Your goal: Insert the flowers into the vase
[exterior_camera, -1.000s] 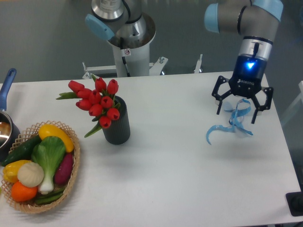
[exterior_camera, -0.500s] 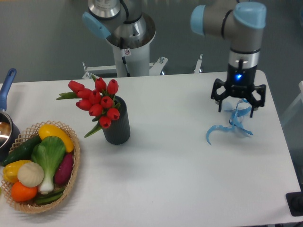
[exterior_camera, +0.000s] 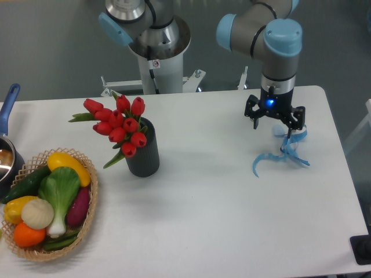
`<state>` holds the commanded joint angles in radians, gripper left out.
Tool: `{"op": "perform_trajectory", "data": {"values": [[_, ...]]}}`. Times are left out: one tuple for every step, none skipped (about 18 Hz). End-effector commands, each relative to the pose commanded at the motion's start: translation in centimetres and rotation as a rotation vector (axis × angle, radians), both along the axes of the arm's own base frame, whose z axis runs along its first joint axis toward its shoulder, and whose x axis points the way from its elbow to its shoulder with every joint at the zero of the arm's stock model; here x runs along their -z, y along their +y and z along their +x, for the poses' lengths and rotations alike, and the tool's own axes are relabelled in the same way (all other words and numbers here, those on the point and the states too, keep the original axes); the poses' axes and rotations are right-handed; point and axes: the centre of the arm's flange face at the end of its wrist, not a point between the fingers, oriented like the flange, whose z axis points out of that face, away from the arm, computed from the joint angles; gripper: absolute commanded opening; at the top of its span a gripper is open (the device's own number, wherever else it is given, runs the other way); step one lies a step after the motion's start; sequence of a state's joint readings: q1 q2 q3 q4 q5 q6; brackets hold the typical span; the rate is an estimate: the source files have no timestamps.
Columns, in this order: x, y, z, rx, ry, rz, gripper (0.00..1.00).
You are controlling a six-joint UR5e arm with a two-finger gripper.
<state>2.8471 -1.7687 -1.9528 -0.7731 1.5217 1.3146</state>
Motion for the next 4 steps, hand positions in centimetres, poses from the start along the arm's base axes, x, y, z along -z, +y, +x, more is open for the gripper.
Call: {"op": "perform_trajectory", "data": {"values": [[0.08, 0.08, 0.03, 0.002, -0.001, 0.0, 1.0], [0.06, 0.01, -0.03, 0.0, 0.0, 0.0, 1.0], [0.2, -0.03, 0.05, 0.0, -0.002, -0.002, 1.0], [0.47, -0.08, 0.22, -0.002, -0.008, -0.004, 1.0]]}}
